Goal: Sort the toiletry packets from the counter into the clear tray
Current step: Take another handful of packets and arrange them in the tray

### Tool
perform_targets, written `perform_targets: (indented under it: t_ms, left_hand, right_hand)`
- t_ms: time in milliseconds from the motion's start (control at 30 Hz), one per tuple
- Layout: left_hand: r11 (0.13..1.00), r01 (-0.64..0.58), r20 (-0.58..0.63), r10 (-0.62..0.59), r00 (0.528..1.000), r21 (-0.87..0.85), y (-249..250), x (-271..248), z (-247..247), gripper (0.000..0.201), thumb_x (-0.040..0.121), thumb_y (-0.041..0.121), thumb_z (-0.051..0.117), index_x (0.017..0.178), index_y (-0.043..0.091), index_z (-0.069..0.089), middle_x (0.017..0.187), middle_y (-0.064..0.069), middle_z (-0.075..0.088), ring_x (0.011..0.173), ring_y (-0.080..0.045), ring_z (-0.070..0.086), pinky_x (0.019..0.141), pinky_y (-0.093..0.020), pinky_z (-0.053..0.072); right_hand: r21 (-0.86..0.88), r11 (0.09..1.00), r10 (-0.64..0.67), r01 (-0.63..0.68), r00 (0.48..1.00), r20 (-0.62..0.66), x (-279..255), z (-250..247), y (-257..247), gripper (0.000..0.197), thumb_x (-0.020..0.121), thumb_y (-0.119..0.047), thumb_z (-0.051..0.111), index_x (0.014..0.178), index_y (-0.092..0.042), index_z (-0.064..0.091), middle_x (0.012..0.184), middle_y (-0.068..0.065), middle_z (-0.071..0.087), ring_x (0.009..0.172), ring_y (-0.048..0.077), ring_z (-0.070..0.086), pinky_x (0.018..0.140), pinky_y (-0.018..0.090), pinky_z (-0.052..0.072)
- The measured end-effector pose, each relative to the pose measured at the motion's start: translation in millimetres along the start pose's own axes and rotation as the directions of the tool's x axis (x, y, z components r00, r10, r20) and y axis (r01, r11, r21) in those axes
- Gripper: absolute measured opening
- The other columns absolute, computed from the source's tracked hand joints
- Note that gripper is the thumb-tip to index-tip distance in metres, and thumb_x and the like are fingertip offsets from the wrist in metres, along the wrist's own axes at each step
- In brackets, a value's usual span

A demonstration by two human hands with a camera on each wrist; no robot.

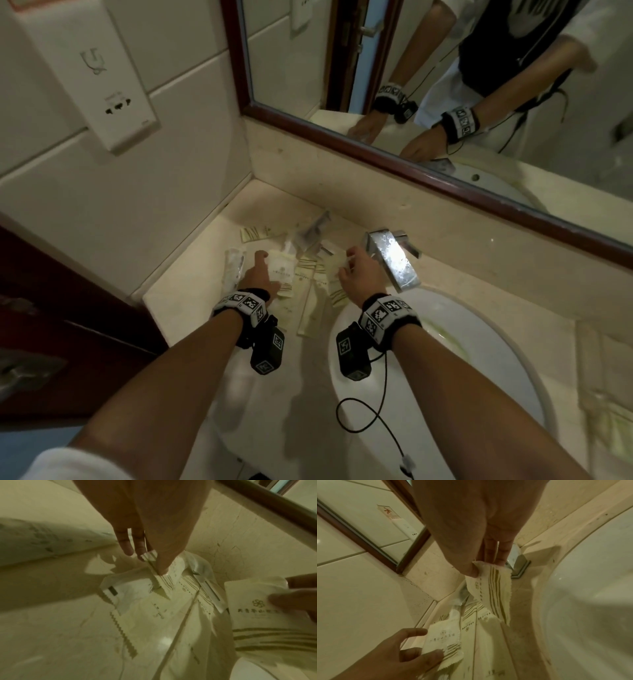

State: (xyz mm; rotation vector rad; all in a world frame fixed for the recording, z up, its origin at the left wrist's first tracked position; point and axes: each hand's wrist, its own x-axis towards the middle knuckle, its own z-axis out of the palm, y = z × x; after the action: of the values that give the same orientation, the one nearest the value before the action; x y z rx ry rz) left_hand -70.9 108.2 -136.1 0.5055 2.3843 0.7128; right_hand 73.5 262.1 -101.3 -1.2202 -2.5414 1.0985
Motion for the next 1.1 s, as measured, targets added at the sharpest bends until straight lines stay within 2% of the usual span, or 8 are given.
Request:
perform_targets:
  t_ms: [67,133,200,500,633,800,933,1100]
  left_hand:
    - [0.999,0.014,0.014,-0.014,1.0,-0.032,1.8,-0.9,-2.6,0.061,0.083,0.012,0.065,0.133,0.014,0.031,0.102,-0.014,0.063,0.096,-0.031,0.062,0.083,-0.036,0.05]
    - [0.999,0.005,0.005,-0.005,1.0,0.043,7.5,-6.4,-9.2,0.022,0.085,0.014,0.063,0.102,0.008,0.051,0.085,-0.011,0.057,0.084,-0.026,0.056,0.071,-0.029,0.042]
    - [0.997,-0.023,-0.032,0.026,0.999,0.076,12.1,-10.7,-16.9,0.018,0.086,0.016,0.06,0.075,0.009,0.048,0.073,-0.011,0.049,0.074,-0.023,0.049,0.065,-0.029,0.038]
    - [0.99,-0.126,-0.073,0.13,0.989,0.058,45.3,-37.7,-54.9,0.017,0.087,0.015,0.06,0.1,0.004,0.064,0.087,-0.007,0.056,0.08,-0.019,0.051,0.071,-0.026,0.04]
    - [0.98,-0.19,-0.077,0.195,0.978,0.061,69.8,-50.8,-58.7,0.007,0.087,0.017,0.06,0.087,0.013,0.054,0.085,-0.009,0.055,0.079,-0.019,0.051,0.069,-0.028,0.04]
    - [0.961,-0.269,-0.047,0.272,0.961,0.065,101.8,-68.8,-48.1,0.022,0.086,0.017,0.062,0.098,-0.002,0.065,0.091,-0.017,0.066,0.086,-0.029,0.062,0.072,-0.032,0.046]
    - [0.943,-0.323,-0.019,0.326,0.945,0.083,129.4,-86.4,-30.5,0.023,0.084,0.018,0.063,0.102,0.004,0.068,0.095,-0.016,0.069,0.089,-0.03,0.065,0.076,-0.034,0.051]
    - [0.916,-0.381,0.037,0.38,0.924,0.126,171.2,-110.5,-1.2,0.005,0.085,0.016,0.062,0.088,0.015,0.058,0.082,-0.007,0.057,0.077,-0.019,0.053,0.057,-0.025,0.038]
  right_hand:
    - [0.015,1.0,0.009,-0.009,1.0,0.003,0.1,0.9,-1.5,0.027,0.091,-0.013,0.056,0.118,-0.011,0.053,0.108,0.01,0.065,0.097,0.025,0.062,0.077,0.029,0.048]
    - [0.038,0.999,0.029,-0.03,1.0,0.01,1.3,-0.6,-5.6,0.023,0.092,-0.015,0.056,0.115,-0.012,0.055,0.109,0.009,0.067,0.099,0.026,0.065,0.08,0.033,0.053]
    - [0.06,0.998,0.028,-0.03,0.999,0.029,1.4,-5.7,-12.4,0.021,0.094,-0.016,0.055,0.114,-0.012,0.056,0.108,0.008,0.067,0.097,0.024,0.064,0.077,0.03,0.051]
    - [0.184,0.982,-0.034,0.037,0.999,-0.019,-17.0,-44.3,-38.1,0.012,0.091,-0.017,0.059,0.099,-0.01,0.054,0.093,0.008,0.062,0.087,0.027,0.061,0.075,0.035,0.051]
    - [0.135,0.989,-0.059,0.065,0.997,-0.042,-29.1,-70.3,-35.1,0.028,0.085,-0.03,0.058,0.109,-0.032,0.045,0.088,-0.003,0.062,0.079,0.021,0.063,0.072,0.034,0.055]
    - [0.196,0.977,-0.056,0.079,0.992,-0.116,-49.7,-106.7,-16.9,0.027,0.088,-0.01,0.057,0.109,-0.02,0.045,0.087,0.007,0.064,0.082,0.03,0.065,0.073,0.048,0.057]
    - [0.184,0.979,-0.046,0.082,0.98,-0.193,-66.3,-138.1,10.9,0.028,0.086,-0.004,0.057,0.11,-0.012,0.047,0.08,0.002,0.056,0.076,0.024,0.057,0.064,0.034,0.048]
    - [0.182,0.982,0.091,-0.051,0.972,-0.218,-88.4,-176.5,46.0,0.031,0.087,-0.012,0.058,0.117,-0.015,0.05,0.093,0.008,0.057,0.089,0.027,0.057,0.08,0.042,0.052]
